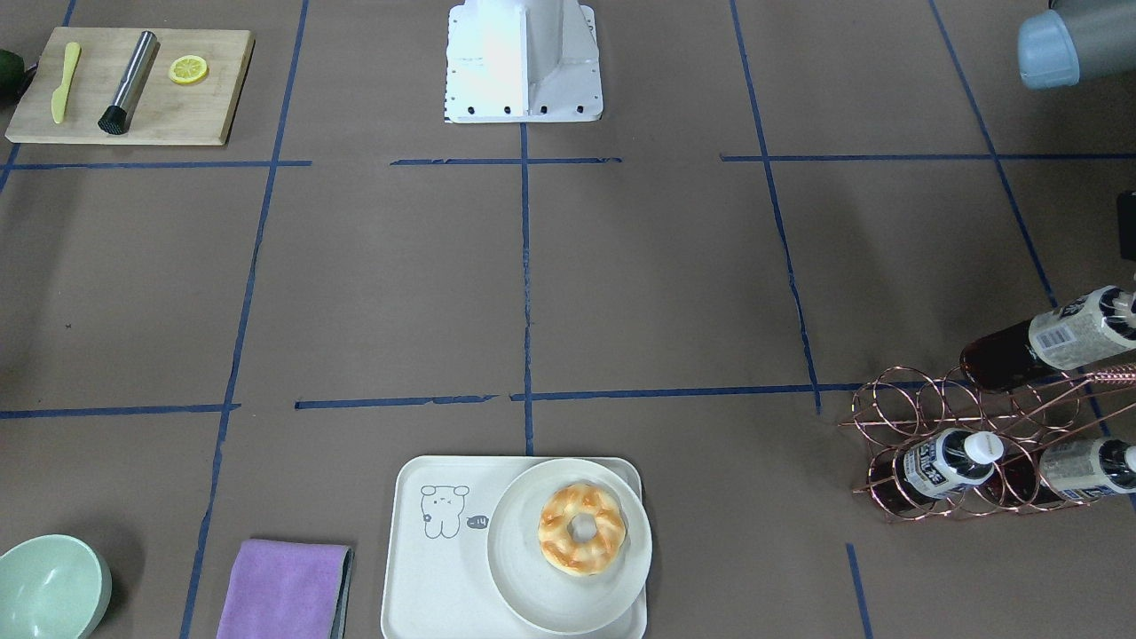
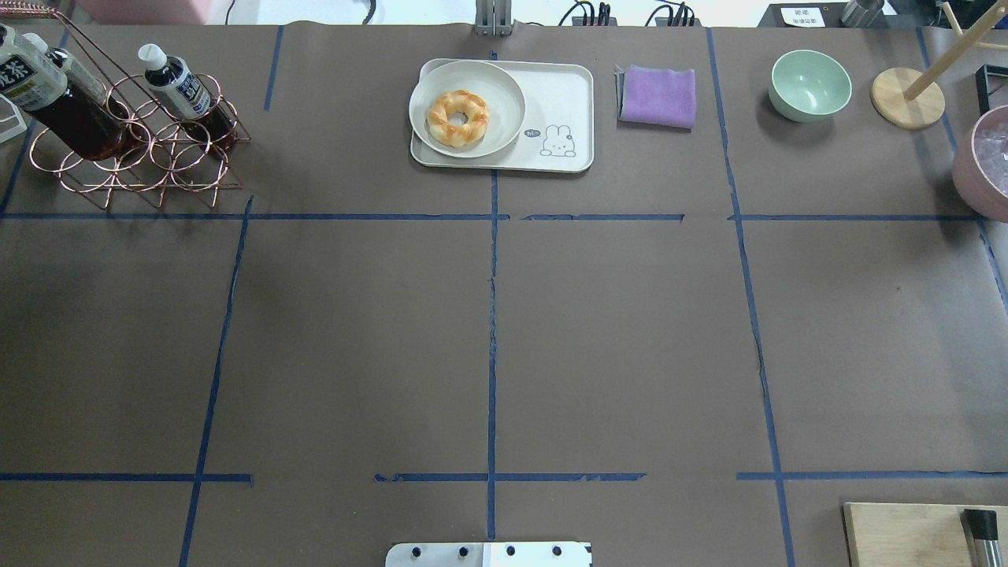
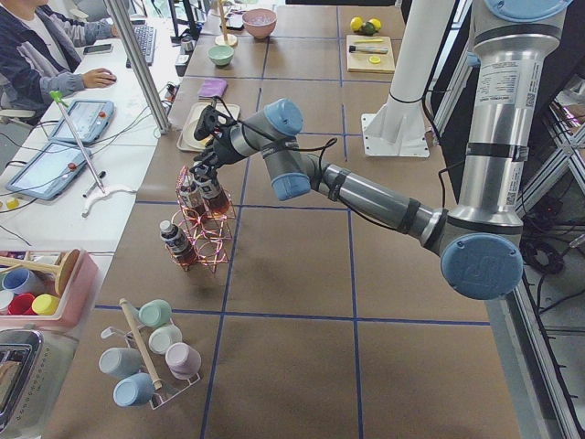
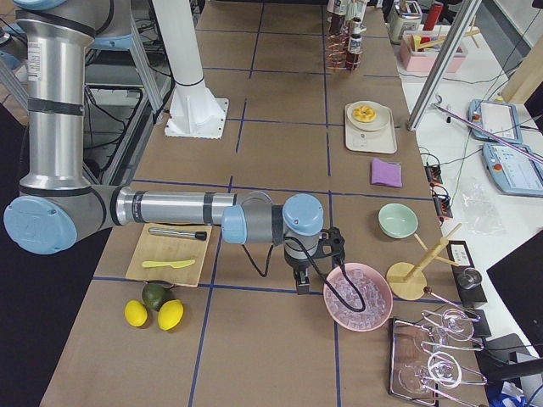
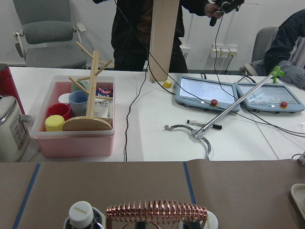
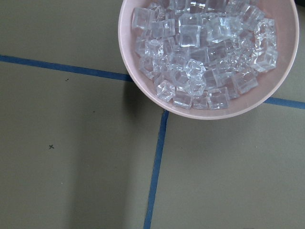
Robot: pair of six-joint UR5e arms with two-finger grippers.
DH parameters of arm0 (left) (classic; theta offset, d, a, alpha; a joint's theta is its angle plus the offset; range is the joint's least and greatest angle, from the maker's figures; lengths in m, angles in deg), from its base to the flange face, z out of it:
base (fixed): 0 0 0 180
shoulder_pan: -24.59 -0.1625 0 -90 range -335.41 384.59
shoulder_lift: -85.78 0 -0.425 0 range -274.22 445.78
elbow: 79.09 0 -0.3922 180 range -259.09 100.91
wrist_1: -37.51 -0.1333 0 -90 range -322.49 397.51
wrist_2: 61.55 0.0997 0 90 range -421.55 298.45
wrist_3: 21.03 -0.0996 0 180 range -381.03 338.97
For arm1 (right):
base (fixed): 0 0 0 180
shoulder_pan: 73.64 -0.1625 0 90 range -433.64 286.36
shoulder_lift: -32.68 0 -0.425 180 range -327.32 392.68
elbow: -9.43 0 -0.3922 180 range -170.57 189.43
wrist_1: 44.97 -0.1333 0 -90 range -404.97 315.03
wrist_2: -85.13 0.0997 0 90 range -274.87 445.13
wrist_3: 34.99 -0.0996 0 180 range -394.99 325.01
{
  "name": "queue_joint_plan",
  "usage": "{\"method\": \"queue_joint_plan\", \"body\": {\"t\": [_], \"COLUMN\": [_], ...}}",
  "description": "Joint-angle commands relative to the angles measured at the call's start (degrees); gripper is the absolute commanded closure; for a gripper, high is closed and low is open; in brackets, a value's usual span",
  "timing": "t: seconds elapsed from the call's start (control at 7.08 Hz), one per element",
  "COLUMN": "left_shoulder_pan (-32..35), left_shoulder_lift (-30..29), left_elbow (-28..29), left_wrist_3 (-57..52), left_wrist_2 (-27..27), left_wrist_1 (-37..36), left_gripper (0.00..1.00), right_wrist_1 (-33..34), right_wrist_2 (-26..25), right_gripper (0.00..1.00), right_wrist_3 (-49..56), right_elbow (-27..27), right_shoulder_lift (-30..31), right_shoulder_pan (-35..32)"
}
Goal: Place tea on tray
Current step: 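Lift the tea bottle straight up out of the rack with the left gripper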
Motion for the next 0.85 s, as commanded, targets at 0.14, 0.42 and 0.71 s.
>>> {"method": "queue_joint_plan", "body": {"t": [0.14, 0.42, 0.71], "left_shoulder_pan": [-11.65, -19.24, -28.63], "left_shoulder_lift": [0.55, -4.68, -14.16], "left_elbow": [-7.76, -11.83, -11.75], "left_wrist_3": [0.28, 4.81, 10.09], "left_wrist_2": [10.88, 17.13, 27.93], "left_wrist_1": [-6.19, -17.79, -29.19], "left_gripper": [0.96, 1.00, 1.00], "right_wrist_1": [0.00, 0.00, 0.00], "right_wrist_2": [-0.04, -0.04, -0.04], "right_gripper": [0.00, 0.00, 0.00], "right_wrist_3": [0.07, 0.07, 0.07], "right_elbow": [-0.09, 0.00, 0.00], "right_shoulder_lift": [0.08, 0.08, -0.01], "right_shoulder_pan": [0.00, 0.00, 0.00]}}
